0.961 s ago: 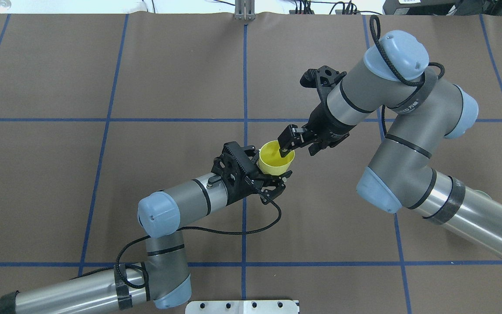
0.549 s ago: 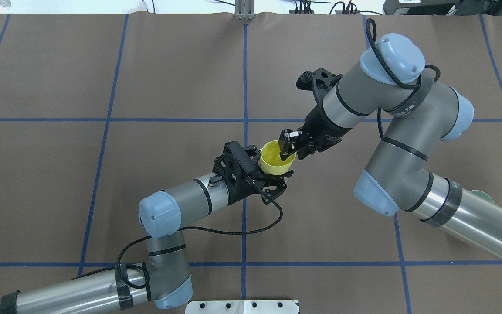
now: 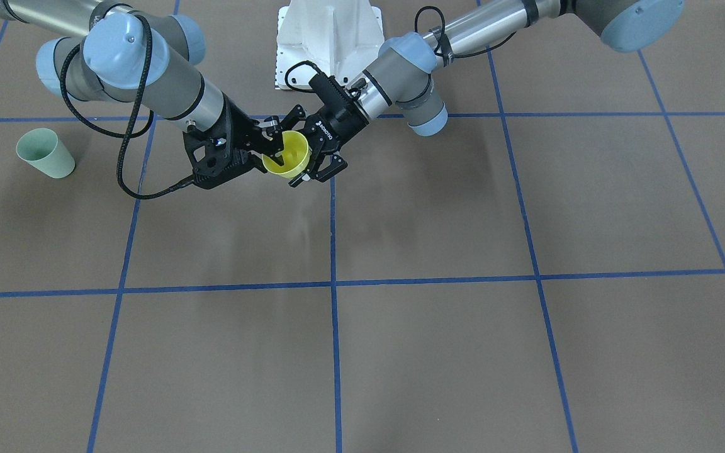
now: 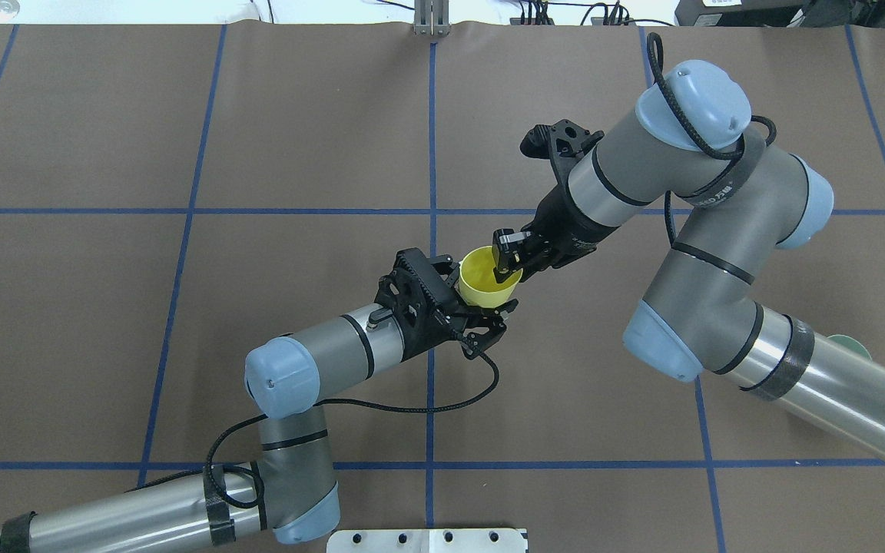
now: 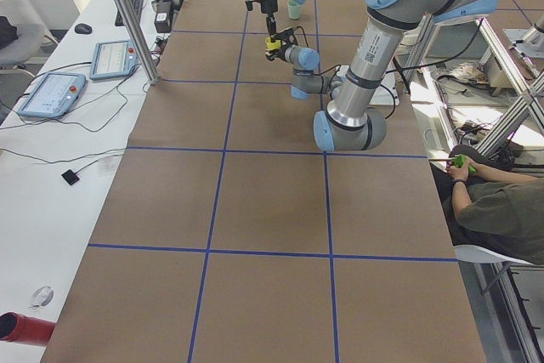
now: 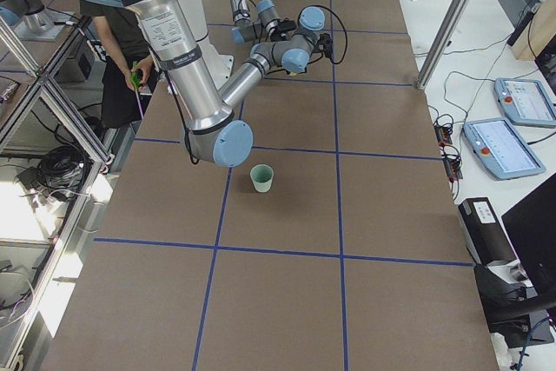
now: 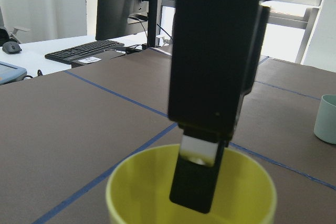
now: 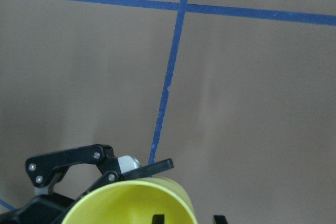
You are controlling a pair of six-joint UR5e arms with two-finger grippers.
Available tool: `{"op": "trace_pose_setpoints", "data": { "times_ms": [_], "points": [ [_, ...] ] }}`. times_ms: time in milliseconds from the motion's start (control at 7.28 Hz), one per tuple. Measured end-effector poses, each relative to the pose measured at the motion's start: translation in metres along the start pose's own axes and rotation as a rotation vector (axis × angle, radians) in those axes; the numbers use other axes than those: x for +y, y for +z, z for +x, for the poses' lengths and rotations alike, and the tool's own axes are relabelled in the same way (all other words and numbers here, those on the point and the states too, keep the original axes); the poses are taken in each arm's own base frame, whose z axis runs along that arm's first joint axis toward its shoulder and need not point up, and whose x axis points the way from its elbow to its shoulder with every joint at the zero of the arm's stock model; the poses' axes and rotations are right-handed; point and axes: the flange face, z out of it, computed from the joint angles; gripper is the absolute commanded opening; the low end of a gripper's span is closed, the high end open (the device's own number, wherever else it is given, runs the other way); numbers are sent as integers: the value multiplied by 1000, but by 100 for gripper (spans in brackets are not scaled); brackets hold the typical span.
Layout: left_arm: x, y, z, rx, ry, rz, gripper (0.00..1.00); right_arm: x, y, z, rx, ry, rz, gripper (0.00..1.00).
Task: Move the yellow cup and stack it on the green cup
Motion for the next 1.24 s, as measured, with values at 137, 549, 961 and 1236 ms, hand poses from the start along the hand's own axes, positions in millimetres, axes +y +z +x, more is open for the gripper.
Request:
{"op": "trace_pose_setpoints", "data": {
  "times_ms": [137, 549, 961, 1236],
  "points": [
    [0, 0, 0, 1, 0, 0, 98, 0, -1, -1, -2, 1, 0, 0],
    [-6, 1, 4, 5, -10, 17, 100, 1, -2, -2, -5, 12, 1, 0],
    [-11, 0, 7, 9, -17, 30, 100, -6, -15, 3, -7, 22, 21, 0],
    [-12, 0, 8, 11, -18, 33, 100, -5, -32, 21, 0, 48, 44, 0]
  ]
}}
